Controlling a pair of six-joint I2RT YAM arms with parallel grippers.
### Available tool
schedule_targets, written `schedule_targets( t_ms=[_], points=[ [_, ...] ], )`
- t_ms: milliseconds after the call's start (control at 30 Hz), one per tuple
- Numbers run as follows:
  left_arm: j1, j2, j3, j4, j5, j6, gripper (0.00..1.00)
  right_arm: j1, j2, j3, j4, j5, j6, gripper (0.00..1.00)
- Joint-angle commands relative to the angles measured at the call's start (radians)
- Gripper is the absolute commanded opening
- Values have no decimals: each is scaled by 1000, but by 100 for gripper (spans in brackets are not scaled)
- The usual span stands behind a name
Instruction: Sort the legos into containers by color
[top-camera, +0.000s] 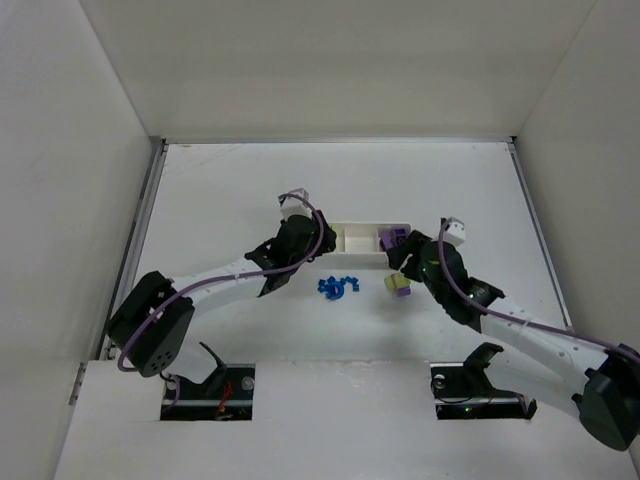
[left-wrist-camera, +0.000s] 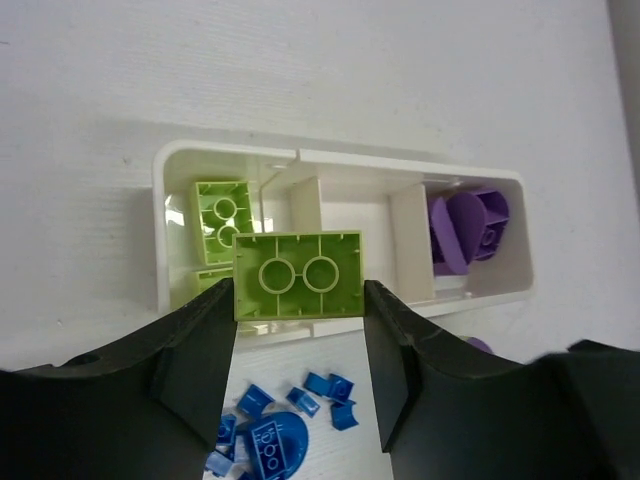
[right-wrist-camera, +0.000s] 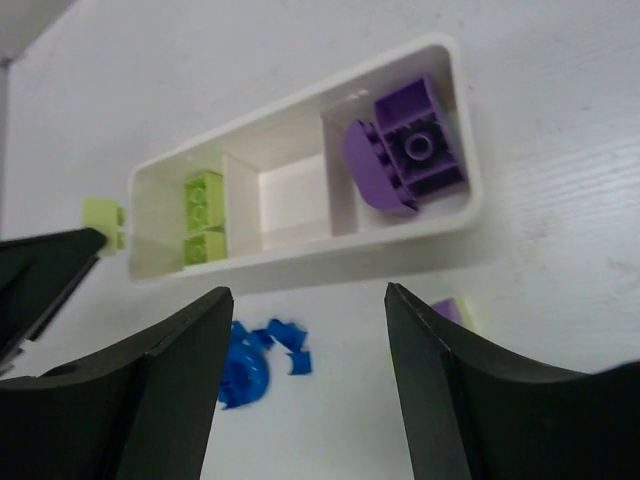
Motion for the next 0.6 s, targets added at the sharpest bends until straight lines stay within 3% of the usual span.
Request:
schedule_targets(
  t_ms=[0, 133, 267, 567],
  points=[
    [-20, 15, 62, -74, -92, 87, 48, 46, -35, 9, -176, 105, -58, 69],
    [-26, 30, 76, -80, -106, 98, 56, 112, -63, 10, -274, 214, -41, 74],
    [-26, 30, 84, -80, -105, 98, 59, 138, -9, 45, -340, 219, -61, 81],
    [-66, -57, 44, -65, -63, 60, 53, 157, 149, 91, -308, 183, -121, 79]
  ],
)
